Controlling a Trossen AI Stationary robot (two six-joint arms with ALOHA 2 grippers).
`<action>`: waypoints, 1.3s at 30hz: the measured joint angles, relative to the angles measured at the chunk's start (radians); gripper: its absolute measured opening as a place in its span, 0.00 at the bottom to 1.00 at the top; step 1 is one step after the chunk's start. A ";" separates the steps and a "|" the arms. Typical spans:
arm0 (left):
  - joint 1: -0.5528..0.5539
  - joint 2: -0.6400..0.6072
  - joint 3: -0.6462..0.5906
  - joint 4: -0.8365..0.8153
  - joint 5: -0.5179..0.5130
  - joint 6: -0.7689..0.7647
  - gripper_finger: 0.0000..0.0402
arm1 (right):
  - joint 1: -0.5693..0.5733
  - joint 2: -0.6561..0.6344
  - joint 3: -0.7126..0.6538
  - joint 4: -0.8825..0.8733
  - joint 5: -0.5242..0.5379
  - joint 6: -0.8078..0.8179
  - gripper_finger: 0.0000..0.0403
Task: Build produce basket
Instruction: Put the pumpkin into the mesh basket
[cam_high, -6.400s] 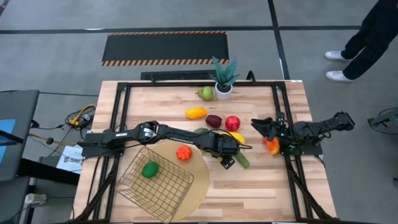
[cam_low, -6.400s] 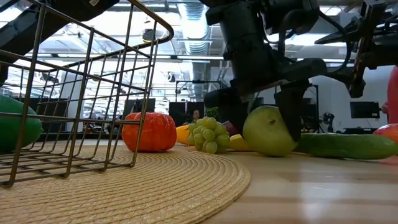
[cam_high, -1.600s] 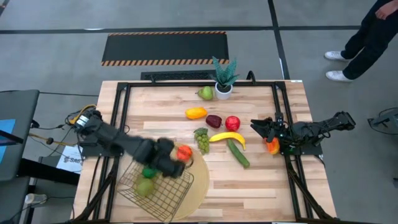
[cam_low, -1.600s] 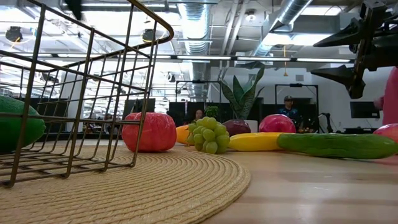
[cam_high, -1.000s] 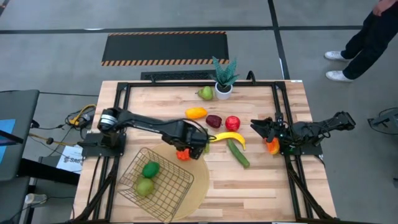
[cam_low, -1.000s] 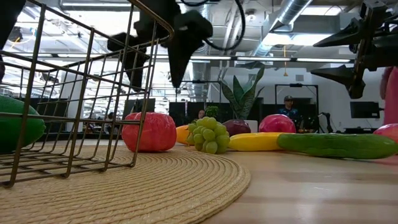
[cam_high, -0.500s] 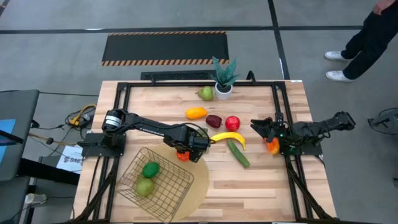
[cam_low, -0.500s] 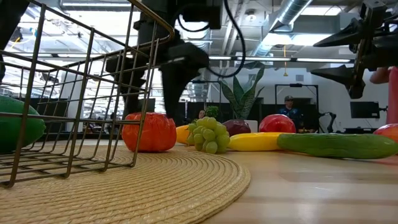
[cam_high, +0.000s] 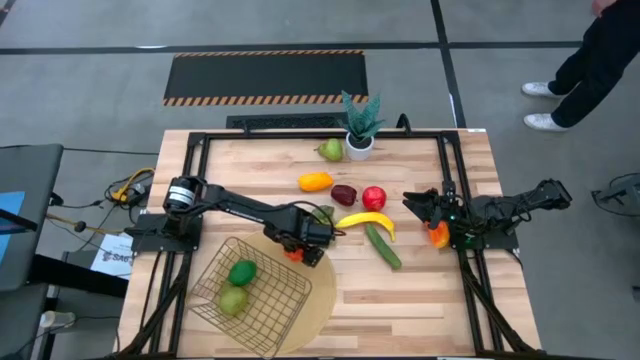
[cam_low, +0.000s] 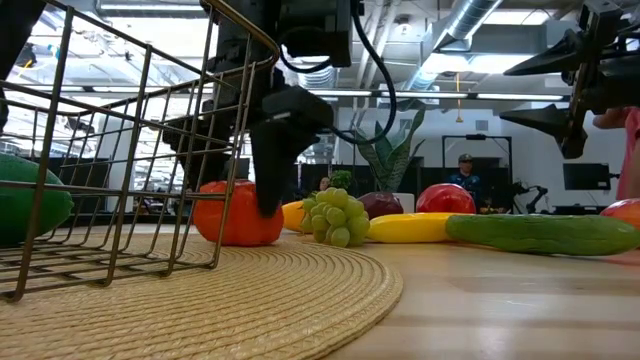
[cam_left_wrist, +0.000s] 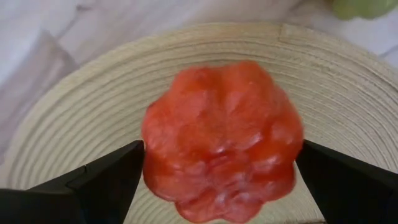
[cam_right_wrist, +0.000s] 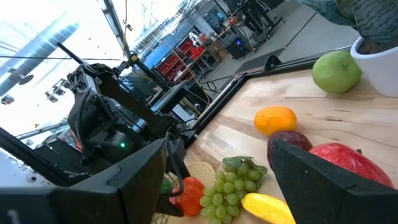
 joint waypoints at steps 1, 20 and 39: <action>-0.001 0.000 -0.007 0.012 0.000 0.000 0.99 | 0.000 0.000 0.000 0.000 0.000 0.000 0.77; 0.005 0.000 0.147 -0.051 0.019 0.027 0.80 | 0.000 0.000 0.000 0.000 0.000 0.003 0.77; -0.316 -0.009 0.719 -0.584 -0.073 -0.115 0.79 | 0.000 0.000 0.000 0.000 0.001 0.003 0.77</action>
